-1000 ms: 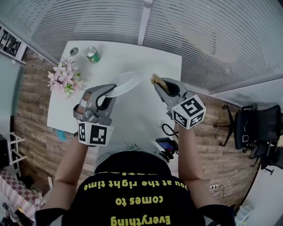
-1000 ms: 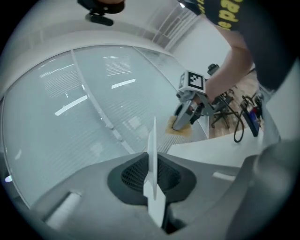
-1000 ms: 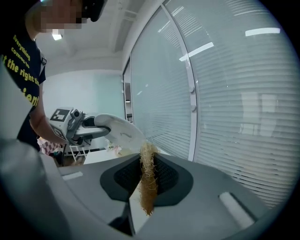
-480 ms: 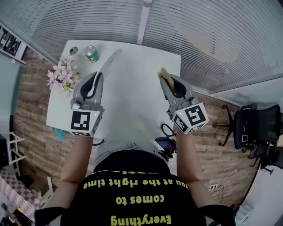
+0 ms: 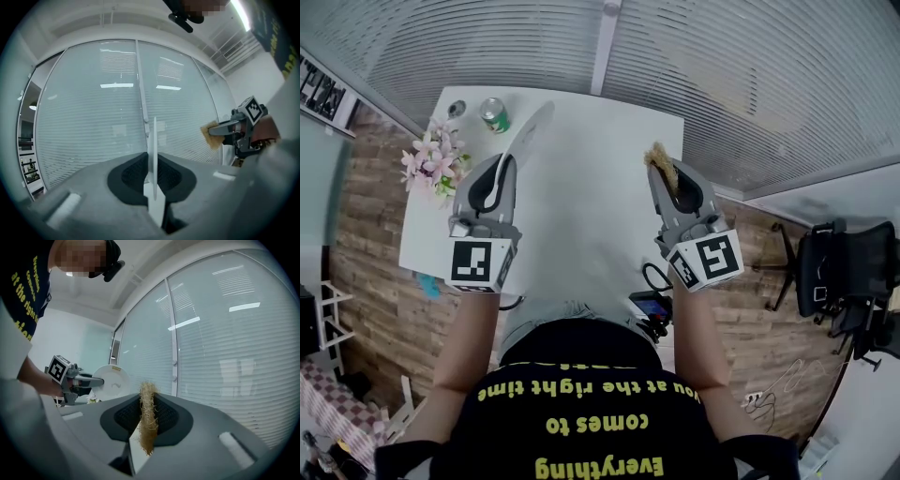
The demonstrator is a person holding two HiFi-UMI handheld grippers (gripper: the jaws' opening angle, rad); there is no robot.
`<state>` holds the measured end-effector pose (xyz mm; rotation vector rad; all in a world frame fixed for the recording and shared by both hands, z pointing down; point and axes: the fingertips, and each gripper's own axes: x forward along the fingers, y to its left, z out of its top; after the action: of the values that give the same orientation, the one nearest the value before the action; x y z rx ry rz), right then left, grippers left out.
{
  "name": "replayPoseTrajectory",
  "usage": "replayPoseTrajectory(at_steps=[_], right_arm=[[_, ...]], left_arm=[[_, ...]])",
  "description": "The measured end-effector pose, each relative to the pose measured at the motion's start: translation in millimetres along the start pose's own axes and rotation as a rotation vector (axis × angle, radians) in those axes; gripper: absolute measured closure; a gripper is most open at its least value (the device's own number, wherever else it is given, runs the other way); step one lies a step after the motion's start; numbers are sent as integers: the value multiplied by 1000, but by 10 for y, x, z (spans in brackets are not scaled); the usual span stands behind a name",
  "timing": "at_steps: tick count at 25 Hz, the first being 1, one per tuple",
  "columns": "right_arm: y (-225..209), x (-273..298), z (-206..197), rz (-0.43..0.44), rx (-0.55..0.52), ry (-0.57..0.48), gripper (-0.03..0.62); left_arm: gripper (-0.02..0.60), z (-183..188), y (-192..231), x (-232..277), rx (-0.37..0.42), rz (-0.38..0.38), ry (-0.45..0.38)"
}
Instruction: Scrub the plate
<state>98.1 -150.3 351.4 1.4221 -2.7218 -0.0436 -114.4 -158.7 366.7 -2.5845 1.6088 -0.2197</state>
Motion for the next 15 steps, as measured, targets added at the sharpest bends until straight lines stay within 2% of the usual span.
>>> replayPoseTrajectory(at_steps=[7,12,15], right_arm=[[-13,-9,1,-10,-3,3,538],[-16,-9,-4,-12,-7,5,537],[-34,-15,2,-16,-7,4,538]], left_arm=[[561,25,39,-4,-7,11,-6],[561,73,-18,-13,70,3,-6],[561,140,-47,2,51,0,-32]])
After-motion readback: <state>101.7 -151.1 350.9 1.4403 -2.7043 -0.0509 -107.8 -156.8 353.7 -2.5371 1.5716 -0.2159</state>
